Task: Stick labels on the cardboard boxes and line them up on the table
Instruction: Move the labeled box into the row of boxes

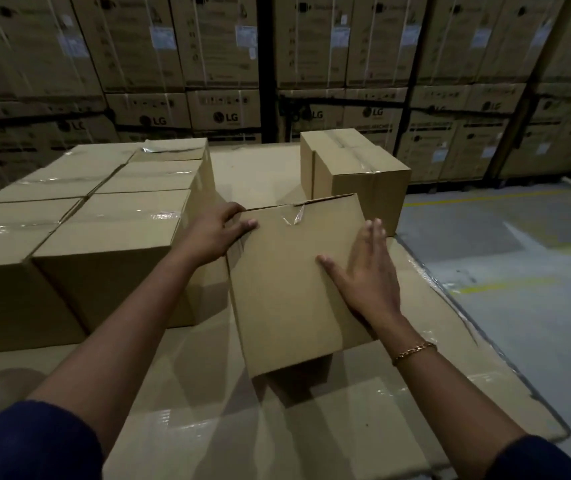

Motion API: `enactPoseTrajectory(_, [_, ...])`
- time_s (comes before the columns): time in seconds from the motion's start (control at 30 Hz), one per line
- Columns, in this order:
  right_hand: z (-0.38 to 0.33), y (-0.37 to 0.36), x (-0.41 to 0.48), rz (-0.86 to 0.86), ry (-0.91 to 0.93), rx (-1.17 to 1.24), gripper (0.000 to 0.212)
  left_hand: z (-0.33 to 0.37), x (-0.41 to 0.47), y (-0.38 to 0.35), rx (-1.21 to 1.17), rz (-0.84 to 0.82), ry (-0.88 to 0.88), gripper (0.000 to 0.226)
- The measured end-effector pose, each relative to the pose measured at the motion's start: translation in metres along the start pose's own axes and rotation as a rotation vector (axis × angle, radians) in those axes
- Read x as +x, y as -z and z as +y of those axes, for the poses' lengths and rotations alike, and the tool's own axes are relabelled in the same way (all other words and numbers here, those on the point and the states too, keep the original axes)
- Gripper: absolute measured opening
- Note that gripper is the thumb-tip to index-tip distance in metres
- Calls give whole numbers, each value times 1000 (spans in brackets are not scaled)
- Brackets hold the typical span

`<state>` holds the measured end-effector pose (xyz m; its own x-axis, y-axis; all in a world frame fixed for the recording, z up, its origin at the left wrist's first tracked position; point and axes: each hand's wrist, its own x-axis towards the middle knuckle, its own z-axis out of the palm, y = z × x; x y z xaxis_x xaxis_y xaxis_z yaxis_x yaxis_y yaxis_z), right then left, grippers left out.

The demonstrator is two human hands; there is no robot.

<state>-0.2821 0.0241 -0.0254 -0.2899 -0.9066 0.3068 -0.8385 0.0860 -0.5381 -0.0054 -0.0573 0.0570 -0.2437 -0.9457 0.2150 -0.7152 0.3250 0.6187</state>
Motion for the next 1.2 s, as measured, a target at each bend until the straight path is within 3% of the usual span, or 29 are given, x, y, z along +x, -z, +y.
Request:
enactPoseTrajectory(0.07, [-1, 8, 1, -37, -206, 224, 124, 0, 2, -1, -35, 12, 6, 51])
enactPoseTrajectory(0.1, [-1, 12, 2, -33, -242, 301, 121, 1, 2, -1, -39, 20, -2, 50])
enactPoseTrajectory(0.27, [-1, 12, -24, 112, -102, 423, 74, -5, 3, 0, -129, 77, -37, 40])
enactPoseTrajectory(0.43, [7, -40, -91, 140, 127, 500, 62, -21, -6, -27, -217, 294, 40, 35])
enactPoseTrajectory(0.57, [16, -53, -125, 100, 120, 445, 47, -37, -19, -54, -66, 248, 88, 38])
enactPoseTrajectory(0.67, [22, -42, -125, 15, 176, 459, 25, -48, -29, -58, -90, 263, 121, 38])
enactPoseTrajectory(0.8, [17, -11, -70, 183, -12, 567, 3, -55, -49, -59, -110, 232, 117, 41])
enactPoseTrajectory(0.9, [11, 8, -2, 120, -78, 465, 24, -48, -63, -57, -20, 237, 134, 50])
enactPoseTrajectory(1.07, [2, 21, 74, -311, -108, 343, 58, 11, -129, -78, 97, 387, 212, 54])
enactPoseTrajectory(1.13, [0, 22, 79, -431, -69, 242, 59, 33, -158, -93, -29, 230, 238, 66])
enactPoseTrajectory(1.2, [1, 23, 75, -436, -53, 216, 59, 42, -170, -103, -181, -11, 339, 83])
